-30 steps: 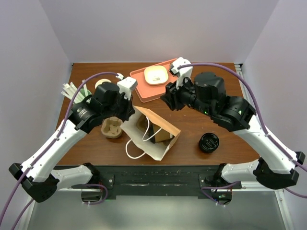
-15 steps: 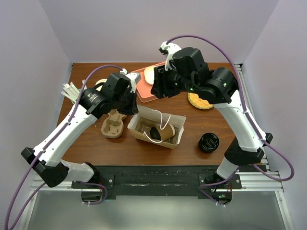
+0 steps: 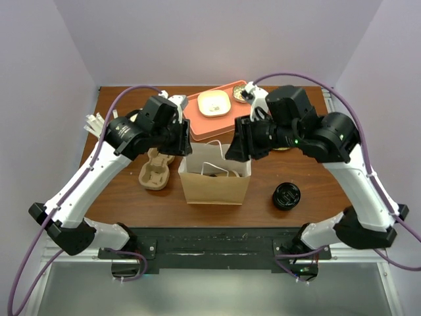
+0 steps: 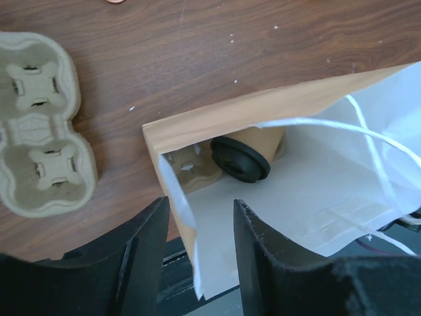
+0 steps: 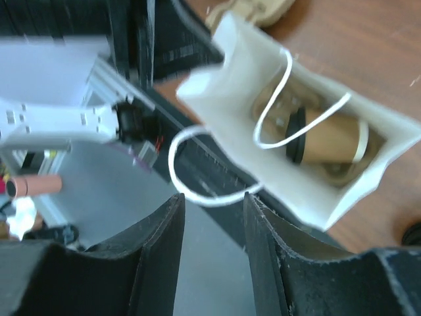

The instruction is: Pack the takeout coffee

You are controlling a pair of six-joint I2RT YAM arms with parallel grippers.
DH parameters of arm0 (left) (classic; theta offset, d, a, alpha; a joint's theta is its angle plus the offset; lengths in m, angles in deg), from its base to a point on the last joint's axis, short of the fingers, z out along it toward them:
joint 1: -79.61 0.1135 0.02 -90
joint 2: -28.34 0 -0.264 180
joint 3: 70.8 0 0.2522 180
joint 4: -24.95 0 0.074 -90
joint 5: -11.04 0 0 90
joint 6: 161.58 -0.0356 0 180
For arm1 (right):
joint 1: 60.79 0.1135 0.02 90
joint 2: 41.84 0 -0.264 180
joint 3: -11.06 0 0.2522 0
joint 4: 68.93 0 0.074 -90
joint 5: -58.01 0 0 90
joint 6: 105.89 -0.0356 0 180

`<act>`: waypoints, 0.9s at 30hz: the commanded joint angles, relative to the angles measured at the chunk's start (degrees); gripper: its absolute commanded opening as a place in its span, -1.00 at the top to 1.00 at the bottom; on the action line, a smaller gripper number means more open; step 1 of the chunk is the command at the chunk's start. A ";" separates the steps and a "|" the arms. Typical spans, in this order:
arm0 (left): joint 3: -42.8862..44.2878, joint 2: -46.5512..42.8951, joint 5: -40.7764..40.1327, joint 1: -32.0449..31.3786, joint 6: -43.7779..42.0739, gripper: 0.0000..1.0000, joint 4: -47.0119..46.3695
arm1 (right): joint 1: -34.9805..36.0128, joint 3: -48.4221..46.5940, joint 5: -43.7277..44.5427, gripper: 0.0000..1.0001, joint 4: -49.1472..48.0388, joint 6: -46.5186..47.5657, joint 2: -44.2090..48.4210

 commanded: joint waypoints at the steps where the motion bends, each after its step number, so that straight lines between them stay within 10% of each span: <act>1: -0.72 -1.49 -2.13 0.00 -1.19 0.00 2.73 | 0.22 9.83 -4.35 0.15 -4.70 -1.13 4.86; 13: -13.22 -6.24 -0.63 0.00 -3.73 0.00 -8.34 | 1.36 23.74 6.61 0.24 -14.03 -6.57 5.67; 27: -14.62 -9.75 4.64 0.09 -7.43 0.15 -15.20 | 11.65 27.95 26.50 -0.11 -20.96 -0.01 -3.22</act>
